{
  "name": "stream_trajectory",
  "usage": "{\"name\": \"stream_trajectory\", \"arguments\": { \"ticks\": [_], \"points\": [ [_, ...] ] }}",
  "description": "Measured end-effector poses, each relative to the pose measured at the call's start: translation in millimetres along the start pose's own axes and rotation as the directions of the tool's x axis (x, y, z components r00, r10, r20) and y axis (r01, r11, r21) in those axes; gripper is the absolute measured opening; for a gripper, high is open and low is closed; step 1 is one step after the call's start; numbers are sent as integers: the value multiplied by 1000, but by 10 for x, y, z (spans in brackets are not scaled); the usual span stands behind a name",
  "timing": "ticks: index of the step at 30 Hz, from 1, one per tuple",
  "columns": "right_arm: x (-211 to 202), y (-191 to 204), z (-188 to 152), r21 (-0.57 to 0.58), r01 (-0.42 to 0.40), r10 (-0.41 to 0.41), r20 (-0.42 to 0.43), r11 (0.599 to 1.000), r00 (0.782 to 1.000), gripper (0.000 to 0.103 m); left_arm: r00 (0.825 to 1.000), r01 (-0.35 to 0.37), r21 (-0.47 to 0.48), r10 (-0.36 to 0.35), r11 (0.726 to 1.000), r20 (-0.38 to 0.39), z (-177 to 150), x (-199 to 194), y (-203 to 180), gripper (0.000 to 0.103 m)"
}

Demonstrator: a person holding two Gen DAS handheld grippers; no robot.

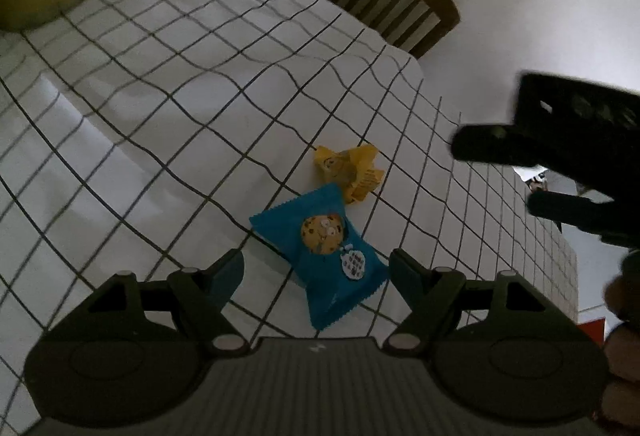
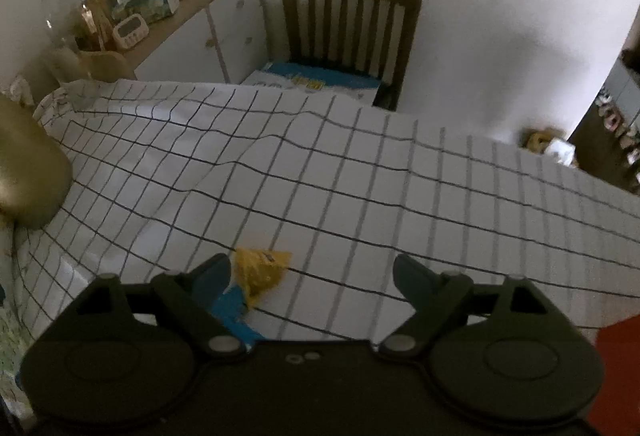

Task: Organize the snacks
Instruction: 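Grasp the blue cookie packet with left gripper while right grasps the yellow packet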

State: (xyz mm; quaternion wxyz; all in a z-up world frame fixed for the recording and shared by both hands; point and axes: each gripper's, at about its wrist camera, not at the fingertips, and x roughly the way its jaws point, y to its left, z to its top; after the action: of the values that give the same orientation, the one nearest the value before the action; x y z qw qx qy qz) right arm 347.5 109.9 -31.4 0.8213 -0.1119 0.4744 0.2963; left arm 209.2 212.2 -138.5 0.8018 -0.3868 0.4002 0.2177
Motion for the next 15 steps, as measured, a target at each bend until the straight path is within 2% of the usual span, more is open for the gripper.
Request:
{"name": "stream_trajectory", "arguments": {
  "ticks": [12, 15],
  "points": [
    [757, 174, 89, 70, -29, 39, -140, 997, 989, 70, 998, -12, -79, 8, 997, -58, 88, 296, 60, 78],
    [842, 123, 104, 111, -33, 50, -159, 993, 986, 63, 999, -19, -78, 16, 997, -41, 108, 296, 64, 78]
  ]
}}
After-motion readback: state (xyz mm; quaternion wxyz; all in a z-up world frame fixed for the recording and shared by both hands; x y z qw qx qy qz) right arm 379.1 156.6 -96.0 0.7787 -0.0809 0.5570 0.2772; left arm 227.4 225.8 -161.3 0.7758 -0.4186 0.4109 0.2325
